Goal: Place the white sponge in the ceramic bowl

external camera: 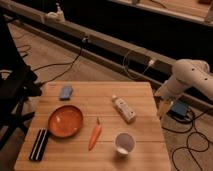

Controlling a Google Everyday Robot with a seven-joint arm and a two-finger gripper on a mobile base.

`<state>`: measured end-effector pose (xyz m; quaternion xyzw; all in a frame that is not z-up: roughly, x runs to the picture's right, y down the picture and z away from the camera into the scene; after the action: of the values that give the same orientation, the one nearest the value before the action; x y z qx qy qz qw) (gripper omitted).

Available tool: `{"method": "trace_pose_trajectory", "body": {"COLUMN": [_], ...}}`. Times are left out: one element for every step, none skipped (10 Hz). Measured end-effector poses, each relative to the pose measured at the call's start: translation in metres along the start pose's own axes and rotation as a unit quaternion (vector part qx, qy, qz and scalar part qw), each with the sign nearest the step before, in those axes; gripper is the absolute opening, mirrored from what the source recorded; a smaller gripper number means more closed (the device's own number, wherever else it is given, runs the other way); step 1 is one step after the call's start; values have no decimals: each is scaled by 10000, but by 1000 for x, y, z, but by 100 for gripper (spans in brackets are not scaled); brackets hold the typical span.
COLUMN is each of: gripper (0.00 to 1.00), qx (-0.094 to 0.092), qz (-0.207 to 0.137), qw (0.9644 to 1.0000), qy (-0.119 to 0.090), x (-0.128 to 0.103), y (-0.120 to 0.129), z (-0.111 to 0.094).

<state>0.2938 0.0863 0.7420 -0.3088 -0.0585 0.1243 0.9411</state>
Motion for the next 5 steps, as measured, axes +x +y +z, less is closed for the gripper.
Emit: {"method": "trace_pose_trajectory", "body": {"gripper": [75, 75, 75, 75, 75], "qx": [-1, -3, 1, 5, 10], "qz": [-1, -8, -55, -113, -177], "qw": [10000, 10000, 10000, 9999, 9998], "qy": [1, 2, 3, 1, -3], "x": [0, 0, -1, -2, -2], "y": [0, 0, 0, 0, 1], "z": [0, 0, 0, -1, -1]}}
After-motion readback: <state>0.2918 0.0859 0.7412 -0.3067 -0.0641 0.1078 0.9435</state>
